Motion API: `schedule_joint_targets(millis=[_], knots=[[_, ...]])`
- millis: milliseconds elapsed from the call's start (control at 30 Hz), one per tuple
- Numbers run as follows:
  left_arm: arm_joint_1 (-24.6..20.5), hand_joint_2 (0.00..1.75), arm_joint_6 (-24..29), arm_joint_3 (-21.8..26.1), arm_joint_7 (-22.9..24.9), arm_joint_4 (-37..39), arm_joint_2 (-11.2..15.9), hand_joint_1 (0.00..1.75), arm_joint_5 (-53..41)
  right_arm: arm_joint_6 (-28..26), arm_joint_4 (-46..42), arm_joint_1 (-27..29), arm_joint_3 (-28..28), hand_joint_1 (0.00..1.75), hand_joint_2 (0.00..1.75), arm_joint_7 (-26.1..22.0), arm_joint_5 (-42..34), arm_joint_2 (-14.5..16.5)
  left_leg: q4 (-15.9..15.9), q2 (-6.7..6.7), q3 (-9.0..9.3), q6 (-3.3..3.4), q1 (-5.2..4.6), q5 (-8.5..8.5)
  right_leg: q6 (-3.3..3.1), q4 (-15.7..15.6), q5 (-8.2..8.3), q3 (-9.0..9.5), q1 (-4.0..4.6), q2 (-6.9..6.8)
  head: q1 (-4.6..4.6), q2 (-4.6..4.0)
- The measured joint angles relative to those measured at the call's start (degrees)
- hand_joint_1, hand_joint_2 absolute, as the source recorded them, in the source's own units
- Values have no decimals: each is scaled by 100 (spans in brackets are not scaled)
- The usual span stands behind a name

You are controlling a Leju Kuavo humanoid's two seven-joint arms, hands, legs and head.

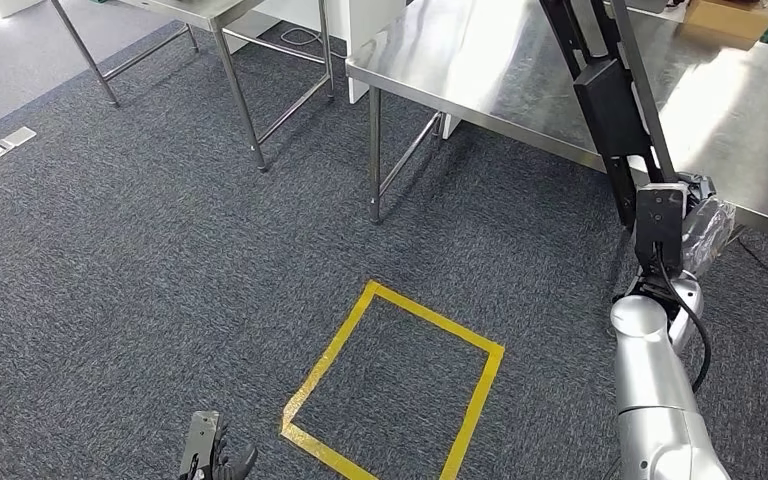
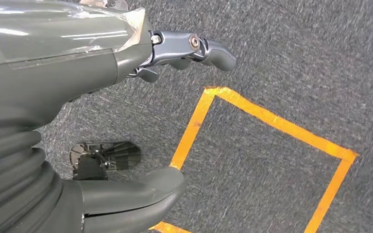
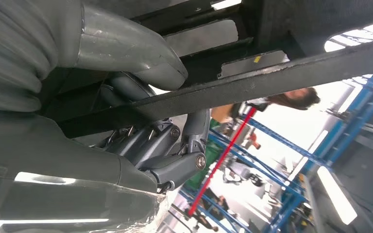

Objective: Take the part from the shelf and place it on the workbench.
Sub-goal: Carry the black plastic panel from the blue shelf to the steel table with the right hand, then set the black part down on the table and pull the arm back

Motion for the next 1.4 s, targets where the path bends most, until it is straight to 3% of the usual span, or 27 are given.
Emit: schedule_joint_targets(millis=[33,67,133,167,233,300,367,433,500,533,567,633,700,800,867,933,1000,1033,1067,1100,1167,1233,1300,1367,1400], knots=[[0,175,2,0,14,0,-1,0,-16,22,-11,36,-13,175,175,15,14,-5,5,0,1,-7,2,-5,45,64,10,-35,-12,-1,3,0],[0,175,5,0,26,0,-1,0,-34,45,-26,62,-26,175,175,27,31,-8,17,0,3,-23,9,-15,105,-123,116,54,-28,-3,7,0],[-1,175,10,0,43,0,3,0,-56,78,-66,84,-44,175,175,38,69,-8,77,2,-3,-88,20,-60,220,-934,433,455,-62,-44,16,0],[-1,175,12,0,47,0,6,0,-63,87,-83,86,-45,175,175,41,86,-4,122,5,-16,-130,14,-89,227,-1276,540,632,-65,-57,24,0],[3,175,13,0,49,0,11,0,-68,100,-102,104,-49,175,175,56,116,3,180,11,-43,-200,-5,-128,127,-1517,579,768,-42,-61,33,0],[9,175,13,0,49,-1,12,0,-70,111,-116,133,-52,175,175,69,135,11,196,18,-48,-242,2,-152,8,-1503,569,778,-31,-22,33,0],[8,175,13,0,49,-3,15,0,-71,120,-135,144,-52,175,175,70,147,22,380,-17,-123,-293,26,-271,-70,-1507,549,813,-44,1,18,0],[14,175,13,0,49,-3,16,0,-72,126,-151,146,-54,175,175,70,155,34,999,-66,-440,-333,37,-562,-139,-1510,513,857,-42,15,-9,0],[33,175,13,0,50,-2,17,0,-73,131,-156,164,-55,175,175,70,160,52,1730,-76,-889,-337,37,-789,-194,-1509,473,896,-16,37,-23,0],[43,175,13,0,50,-2,17,0,-73,133,-157,177,-55,175,175,70,164,62,1876,-77,-1024,-323,36,-757,-214,-1509,450,921,1,54,-25,0],[51,175,13,0,51,-2,19,0,-74,134,-159,186,-55,175,175,70,169,72,1801,-81,-1045,-294,34,-611,-225,-1509,425,953,15,74,-26,0],[55,175,13,0,51,-3,26,0,-78,136,-168,193,-55,175,175,71,182,86,1096,-118,-774,-192,16,-135,-225,-1512,358,1037,33,109,-25,0],[49,175,13,0,51,-4,45,0,-88,137,-178,184,-57,175,175,71,187,95,464,-164,-462,-92,-24,103,-186,-1520,293,1086,47,134,-15,0],[42,175,11,0,58,-6,54,0,-115,148,-200,214,-64,175,175,79,191,86,243,-167,-319,-33,-67,36,-67,-1496,298,1120,28,148,-34,0],[38,175,10,1,67,-8,54,0,-132,160,-219,237,-67,175,175,85,195,79,163,-165,-205,2,-46,14,-17,-1343,257,1071,18,113,-35,0],[32,175,7,2,74,-9,54,0,-141,171,-226,224,-68,175,175,87,194,65,117,-167,-113,26,-28,-12,-24,-811,70,767,12,79,-18,0],[40,175,1,2,81,-9,50,0,-146,178,-226,242,-73,175,175,92,191,51,116,-166,-66,38,-26,-67,-27,-110,-131,293,7,75,-8,0],[48,175,-1,2,83,-9,48,0,-147,181,-225,262,-78,175,175,96,190,48,117,-167,-33,33,-24,-101,-6,69,-153,121,0,73,-3,0],[55,175,-1,2,84,-9,46,0,-148,186,-225,276,-82,175,175,99,189,48,121,-167,8,22,-19,-138,41,36,-74,51,-11,68,3,0],[60,175,-1,2,84,-9,45,0,-148,190,-225,281,-85,175,175,101,190,46,129,-167,59,3,-13,-181,109,-221,114,91,-26,59,9,0],[61,175,-1,2,84,-9,45,0,-147,197,-223,269,-88,175,175,101,192,45,153,-164,160,-56,-11,-281,203,-1039,584,344,-44,12,20,0],[58,175,0,2,85,-9,45,0,-145,208,-219,248,-88,175,175,102,195,48,171,-154,199,-129,-22,-358,103,-1502,768,514,-21,-25,28,0],[58,175,0,2,84,-9,45,0,-144,220,-216,231,-89,175,175,104,202,52,189,-142,207,-187,-24,-390,-59,-1534,748,558,10,-16,19,0],[56,175,2,2,81,-10,44,0,-142,227,-216,208,-90,175,175,104,216,55,350,-135,137,-233,-12,-419,-135,-1544,748,631,-7,2,1,0],[52,175,3,2,79,-11,45,0,-139,231,-216,186,-91,175,175,103,223,57,565,-134,14,-261,-3,-462,-171,-1550,729,679,-20,9,-14,0]])
